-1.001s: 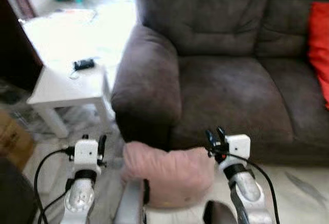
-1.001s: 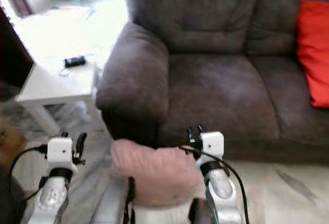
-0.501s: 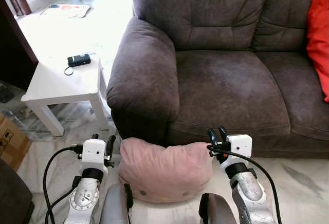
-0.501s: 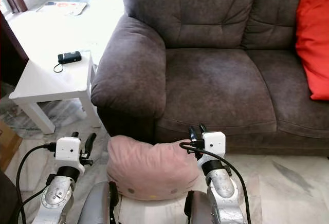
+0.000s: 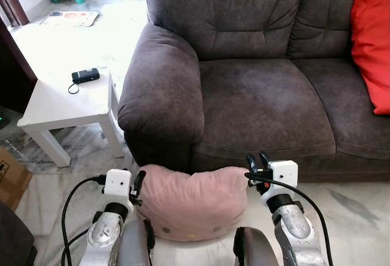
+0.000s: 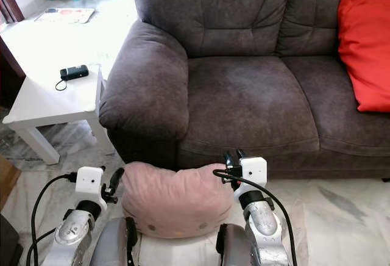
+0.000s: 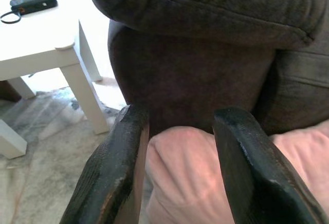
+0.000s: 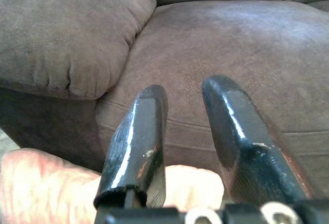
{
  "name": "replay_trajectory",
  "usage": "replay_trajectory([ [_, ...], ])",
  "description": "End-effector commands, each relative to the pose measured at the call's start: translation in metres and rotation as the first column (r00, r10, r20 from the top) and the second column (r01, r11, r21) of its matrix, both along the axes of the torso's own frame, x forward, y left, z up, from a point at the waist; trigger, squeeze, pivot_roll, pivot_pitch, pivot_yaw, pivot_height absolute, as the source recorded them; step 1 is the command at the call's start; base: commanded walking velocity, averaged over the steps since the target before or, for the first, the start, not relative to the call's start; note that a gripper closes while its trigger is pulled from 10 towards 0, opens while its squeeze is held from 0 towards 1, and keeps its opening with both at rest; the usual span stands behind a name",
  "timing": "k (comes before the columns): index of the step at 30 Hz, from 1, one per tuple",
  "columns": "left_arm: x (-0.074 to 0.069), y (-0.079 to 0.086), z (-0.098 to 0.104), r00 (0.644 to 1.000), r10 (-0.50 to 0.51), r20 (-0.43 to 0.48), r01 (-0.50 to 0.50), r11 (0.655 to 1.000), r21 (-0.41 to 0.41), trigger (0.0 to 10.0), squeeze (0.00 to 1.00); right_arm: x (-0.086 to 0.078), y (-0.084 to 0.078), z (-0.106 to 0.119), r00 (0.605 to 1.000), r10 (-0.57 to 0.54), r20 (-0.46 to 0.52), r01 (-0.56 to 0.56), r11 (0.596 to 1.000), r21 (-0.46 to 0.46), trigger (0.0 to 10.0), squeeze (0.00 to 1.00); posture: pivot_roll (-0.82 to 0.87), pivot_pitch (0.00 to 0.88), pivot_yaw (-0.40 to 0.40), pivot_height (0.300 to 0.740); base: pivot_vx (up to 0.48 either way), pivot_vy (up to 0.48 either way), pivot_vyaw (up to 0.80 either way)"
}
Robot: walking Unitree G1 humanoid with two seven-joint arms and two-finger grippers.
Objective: Move the pillow to the sofa from floor
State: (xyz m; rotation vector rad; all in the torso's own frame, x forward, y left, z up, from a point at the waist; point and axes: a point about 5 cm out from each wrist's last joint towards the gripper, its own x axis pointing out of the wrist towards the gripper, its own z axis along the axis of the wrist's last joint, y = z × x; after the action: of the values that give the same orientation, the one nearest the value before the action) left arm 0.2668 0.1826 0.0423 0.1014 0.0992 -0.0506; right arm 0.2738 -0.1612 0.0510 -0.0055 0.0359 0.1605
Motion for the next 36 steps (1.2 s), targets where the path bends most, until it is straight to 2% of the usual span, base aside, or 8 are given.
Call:
replay_trajectory([
  [1, -0.001, 0.005, -0.003, 1.0, 0.024, -0.01, -0.024, 1.0, -0.014, 10.0, 0.0, 0.002, 0.0, 0.001, 1.0, -0.002, 0.002, 0.002, 1.0, 0.005, 10.0, 0.0, 0.03, 0.088, -0.033, 0.559, 0.0, 0.0, 0.0],
  [7, -0.001, 0.004, -0.003, 1.0, 0.018, -0.002, -0.018, 1.0, -0.004, 10.0, 0.0, 0.002, 0.005, 0.003, 0.999, 0.041, 0.018, -0.04, 0.999, -0.036, 10.0, 0.0, 0.03, 0.089, -0.035, 0.559, 0.15, 0.0, 0.2],
  [12, 0.0, 0.005, -0.003, 1.0, 0.024, 0.003, -0.024, 1.0, 0.001, 10.0, 0.0, 0.002, 0.001, 0.001, 1.0, 0.004, 0.002, -0.004, 1.0, 0.007, 10.0, 0.0, 0.03, 0.09, -0.034, 0.559, 0.337, 0.0, 0.26],
  [24, 0.001, 0.003, -0.003, 1.0, 0.008, 0.008, -0.008, 1.0, 0.01, 10.0, 0.0, 0.003, 0.002, 0.001, 1.0, 0.012, 0.004, -0.012, 1.0, -0.009, 10.0, 0.0, 0.03, 0.09, -0.032, 0.559, 0.35, 0.0, 0.0],
  [28, 0.001, 0.002, -0.005, 1.0, -0.005, -0.01, 0.005, 1.0, 0.011, 10.0, 0.0, 0.003, 0.003, 0.001, 1.0, 0.015, 0.002, -0.015, 1.0, -0.007, 10.0, 0.0, 0.03, 0.091, -0.033, 0.559, 0.0, 0.0, 0.0],
  [31, -0.002, -0.001, -0.022, 0.991, -0.035, -0.125, 0.031, 0.999, -0.029, 10.0, 0.0, 0.002, 0.004, 0.0, 1.0, 0.02, -0.002, -0.02, 1.0, -0.007, 10.0, 0.0, 0.03, 0.091, -0.033, 0.559, 0.0, 0.0, 0.0],
  [36, -0.004, 0.005, -0.033, 0.98, -0.01, -0.201, 0.005, 1.0, -0.027, 10.0, 0.0, 0.001, 0.002, 0.0, 1.0, 0.019, -0.004, -0.019, 1.0, -0.009, 10.0, 0.0, 0.03, 0.095, -0.032, 0.559, 0.0, 0.0, 0.0],
])
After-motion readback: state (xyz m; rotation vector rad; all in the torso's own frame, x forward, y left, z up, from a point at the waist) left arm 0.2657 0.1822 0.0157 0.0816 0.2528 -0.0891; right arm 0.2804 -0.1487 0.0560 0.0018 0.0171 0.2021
